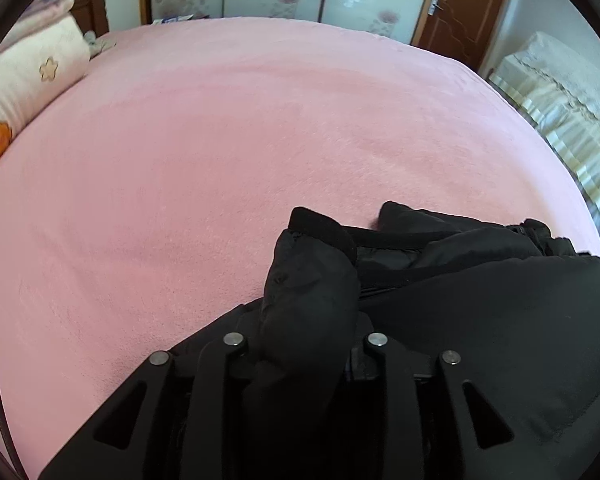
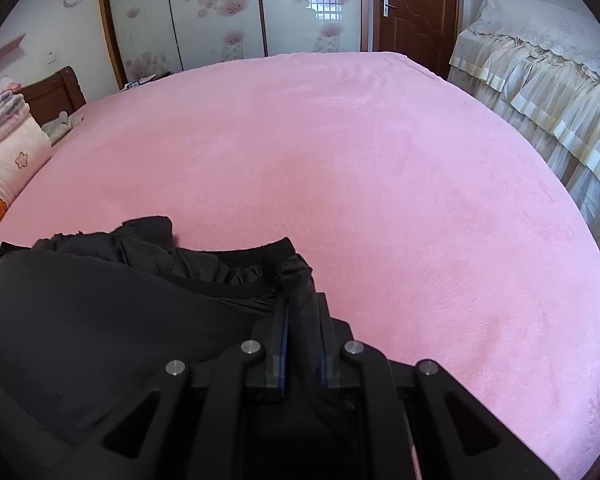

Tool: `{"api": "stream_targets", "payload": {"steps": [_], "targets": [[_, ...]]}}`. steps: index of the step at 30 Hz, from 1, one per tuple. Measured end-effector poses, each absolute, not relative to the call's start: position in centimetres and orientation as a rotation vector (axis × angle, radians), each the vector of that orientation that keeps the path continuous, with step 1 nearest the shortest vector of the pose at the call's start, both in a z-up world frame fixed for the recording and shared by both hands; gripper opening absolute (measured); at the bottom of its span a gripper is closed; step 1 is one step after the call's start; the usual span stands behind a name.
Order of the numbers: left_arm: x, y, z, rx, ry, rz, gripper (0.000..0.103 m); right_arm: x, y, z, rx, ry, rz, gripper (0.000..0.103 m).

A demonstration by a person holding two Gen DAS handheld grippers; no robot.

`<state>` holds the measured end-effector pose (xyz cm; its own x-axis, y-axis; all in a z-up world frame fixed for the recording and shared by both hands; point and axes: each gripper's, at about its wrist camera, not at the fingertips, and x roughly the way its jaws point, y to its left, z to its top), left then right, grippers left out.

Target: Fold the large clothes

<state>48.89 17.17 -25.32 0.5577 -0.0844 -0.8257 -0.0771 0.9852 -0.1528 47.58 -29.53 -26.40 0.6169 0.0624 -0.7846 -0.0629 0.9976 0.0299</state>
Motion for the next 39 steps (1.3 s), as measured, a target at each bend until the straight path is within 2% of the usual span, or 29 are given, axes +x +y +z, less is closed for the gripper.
{"api": "stream_targets", "payload": {"steps": [5,7,9,12,16,17,25,29,35,39], "targets": [[48.4,17.6,-25.9,-0.207,0.977,0.023,0.040,47.9,-29.2,-27.5,-0.014,0.918,0.048,0.010],[48.1,17.5,-25.7,-0.191,0.972,0.048,0.047,47.9,-29.0,-27.6,-0.026,0.920,0.036,0.010],[47.7,17.7,-25.7,-0.170,0.968,0.097,0.068,47.7,-29.0,-27.6,-0.035,0.924,0.027,0.012],[46.8,18.3,-25.2,-0.178,0.957,0.160,0.081,47.3,-29.0,-27.2,-0.066,0.918,-0.004,0.022],[44.9,18.5,-23.8,-0.125,0.931,0.202,0.082,46.3,-29.2,-25.9,-0.093,0.885,-0.065,0.045],[44.3,18.1,-23.1,-0.093,0.922,0.221,0.082,45.9,-29.4,-25.5,-0.092,0.877,-0.078,0.046],[40.9,15.6,-18.9,-0.013,0.872,0.266,0.082,43.5,-30.7,-21.3,-0.088,0.827,-0.111,0.047],[38.4,15.0,-16.0,-0.044,0.845,0.257,0.090,41.4,-30.5,-18.8,-0.059,0.794,-0.090,0.047],[34.6,13.2,-11.5,-0.054,0.797,0.231,0.091,38.0,-29.6,-14.9,-0.029,0.745,-0.050,0.048],[32.8,13.1,-7.9,-0.063,0.770,0.211,0.092,35.9,-29.2,-12.3,0.009,0.725,-0.011,0.053]]}}
